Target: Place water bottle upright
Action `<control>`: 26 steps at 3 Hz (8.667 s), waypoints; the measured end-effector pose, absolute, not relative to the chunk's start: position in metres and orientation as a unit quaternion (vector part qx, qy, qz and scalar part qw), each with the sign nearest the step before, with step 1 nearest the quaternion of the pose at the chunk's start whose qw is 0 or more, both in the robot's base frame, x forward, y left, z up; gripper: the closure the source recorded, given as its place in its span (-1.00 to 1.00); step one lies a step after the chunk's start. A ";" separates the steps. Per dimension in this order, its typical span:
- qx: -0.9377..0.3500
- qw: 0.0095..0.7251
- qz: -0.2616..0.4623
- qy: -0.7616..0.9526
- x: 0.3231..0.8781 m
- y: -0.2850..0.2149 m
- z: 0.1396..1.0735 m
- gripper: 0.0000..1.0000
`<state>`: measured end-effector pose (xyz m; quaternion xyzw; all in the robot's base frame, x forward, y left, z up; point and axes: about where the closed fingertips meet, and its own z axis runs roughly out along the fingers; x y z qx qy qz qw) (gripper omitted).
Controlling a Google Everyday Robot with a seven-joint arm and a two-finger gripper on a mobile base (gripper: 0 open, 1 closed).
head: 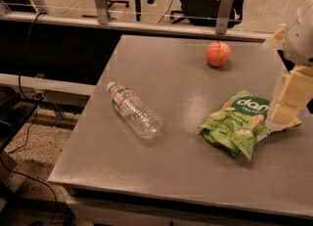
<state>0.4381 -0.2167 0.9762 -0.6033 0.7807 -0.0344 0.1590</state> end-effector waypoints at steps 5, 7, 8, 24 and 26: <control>-0.563 0.130 0.031 0.815 0.495 -0.118 0.959 -1.00; -0.514 0.102 0.005 0.852 0.520 -0.053 0.941 -1.00; -0.491 0.082 -0.008 0.867 0.528 -0.026 0.926 -1.00; -0.523 0.385 0.238 0.722 0.588 0.032 0.968 1.00; -0.513 0.473 0.309 0.646 0.592 0.033 0.971 1.00</control>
Offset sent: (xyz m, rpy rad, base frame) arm 0.0264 0.0374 -0.0033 0.0642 0.0701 0.0493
